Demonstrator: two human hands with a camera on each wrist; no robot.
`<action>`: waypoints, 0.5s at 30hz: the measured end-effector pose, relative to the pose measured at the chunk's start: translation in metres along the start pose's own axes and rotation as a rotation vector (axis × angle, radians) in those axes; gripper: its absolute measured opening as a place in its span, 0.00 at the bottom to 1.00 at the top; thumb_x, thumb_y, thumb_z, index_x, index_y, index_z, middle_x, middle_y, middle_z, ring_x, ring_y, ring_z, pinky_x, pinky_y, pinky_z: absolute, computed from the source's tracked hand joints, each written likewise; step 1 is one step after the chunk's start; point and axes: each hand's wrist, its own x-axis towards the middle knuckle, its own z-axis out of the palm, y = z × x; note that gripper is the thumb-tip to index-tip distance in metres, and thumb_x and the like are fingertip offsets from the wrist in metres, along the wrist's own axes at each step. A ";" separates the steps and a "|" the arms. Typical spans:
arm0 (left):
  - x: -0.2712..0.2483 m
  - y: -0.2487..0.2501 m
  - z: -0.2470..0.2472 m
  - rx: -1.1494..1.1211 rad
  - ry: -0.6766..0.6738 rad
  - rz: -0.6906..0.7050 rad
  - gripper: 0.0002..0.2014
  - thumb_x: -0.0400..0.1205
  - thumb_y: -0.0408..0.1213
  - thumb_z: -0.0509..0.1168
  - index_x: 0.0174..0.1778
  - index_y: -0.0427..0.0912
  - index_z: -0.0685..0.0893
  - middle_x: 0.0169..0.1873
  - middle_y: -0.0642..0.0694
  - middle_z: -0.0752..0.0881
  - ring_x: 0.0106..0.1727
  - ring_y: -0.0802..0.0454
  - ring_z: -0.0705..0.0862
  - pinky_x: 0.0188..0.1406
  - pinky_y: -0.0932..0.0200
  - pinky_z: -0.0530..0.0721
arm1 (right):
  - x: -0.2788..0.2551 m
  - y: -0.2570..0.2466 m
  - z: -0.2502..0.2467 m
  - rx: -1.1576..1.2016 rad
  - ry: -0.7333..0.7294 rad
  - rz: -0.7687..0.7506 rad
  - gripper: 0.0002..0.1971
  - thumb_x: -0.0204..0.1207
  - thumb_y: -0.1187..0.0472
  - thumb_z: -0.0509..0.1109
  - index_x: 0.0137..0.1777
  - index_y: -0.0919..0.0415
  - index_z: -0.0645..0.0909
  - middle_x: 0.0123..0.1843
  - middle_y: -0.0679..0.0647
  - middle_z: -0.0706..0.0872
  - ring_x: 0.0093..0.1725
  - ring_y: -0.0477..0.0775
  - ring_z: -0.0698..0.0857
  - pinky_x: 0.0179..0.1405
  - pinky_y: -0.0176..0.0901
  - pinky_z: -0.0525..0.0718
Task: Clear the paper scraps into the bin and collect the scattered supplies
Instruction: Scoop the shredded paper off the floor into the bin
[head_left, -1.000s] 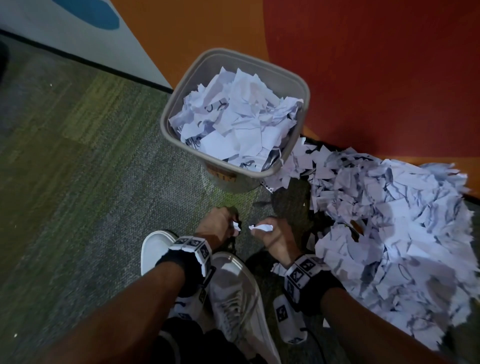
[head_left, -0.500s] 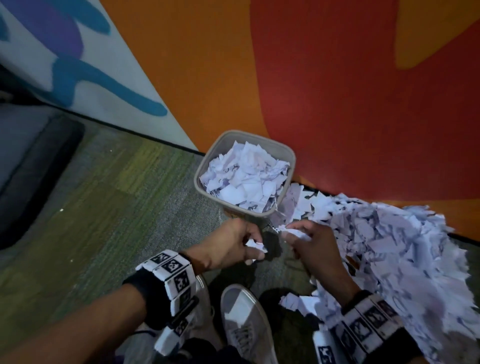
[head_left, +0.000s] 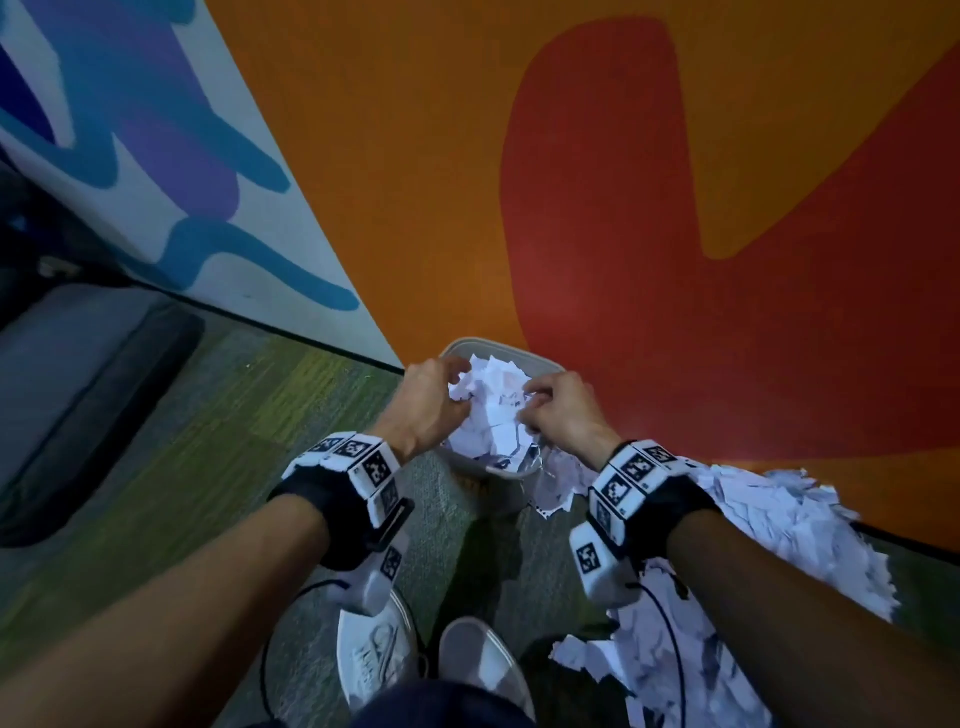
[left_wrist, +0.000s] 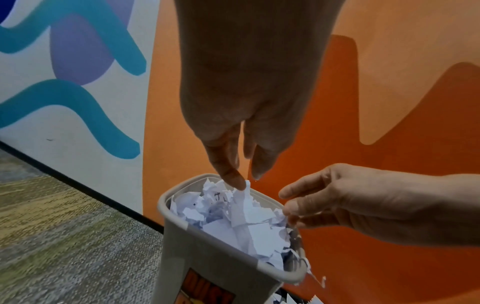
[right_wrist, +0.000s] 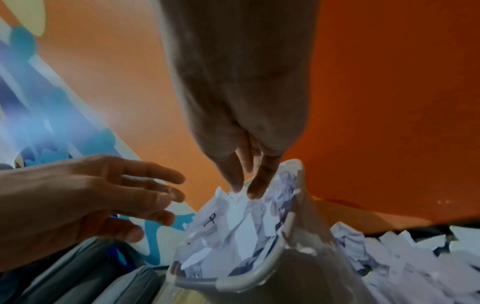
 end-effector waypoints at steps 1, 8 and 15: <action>-0.005 0.000 -0.002 0.007 -0.019 0.003 0.20 0.81 0.30 0.70 0.71 0.37 0.82 0.63 0.43 0.87 0.56 0.48 0.88 0.49 0.69 0.80 | -0.004 0.002 -0.005 -0.047 0.014 -0.003 0.24 0.69 0.67 0.80 0.66 0.60 0.84 0.48 0.56 0.91 0.45 0.56 0.91 0.53 0.52 0.90; -0.039 0.018 0.022 -0.194 -0.325 0.070 0.04 0.83 0.31 0.68 0.48 0.38 0.88 0.42 0.43 0.91 0.37 0.51 0.91 0.34 0.60 0.88 | -0.056 0.037 -0.062 -0.083 0.088 -0.067 0.14 0.75 0.66 0.75 0.59 0.54 0.86 0.43 0.49 0.90 0.39 0.50 0.90 0.40 0.52 0.91; -0.029 0.027 0.122 -0.188 -0.422 0.112 0.04 0.82 0.33 0.69 0.51 0.41 0.87 0.43 0.50 0.87 0.43 0.64 0.85 0.41 0.75 0.79 | -0.059 0.125 -0.088 -0.128 -0.050 0.053 0.12 0.75 0.64 0.77 0.57 0.63 0.86 0.38 0.55 0.89 0.31 0.52 0.86 0.33 0.47 0.83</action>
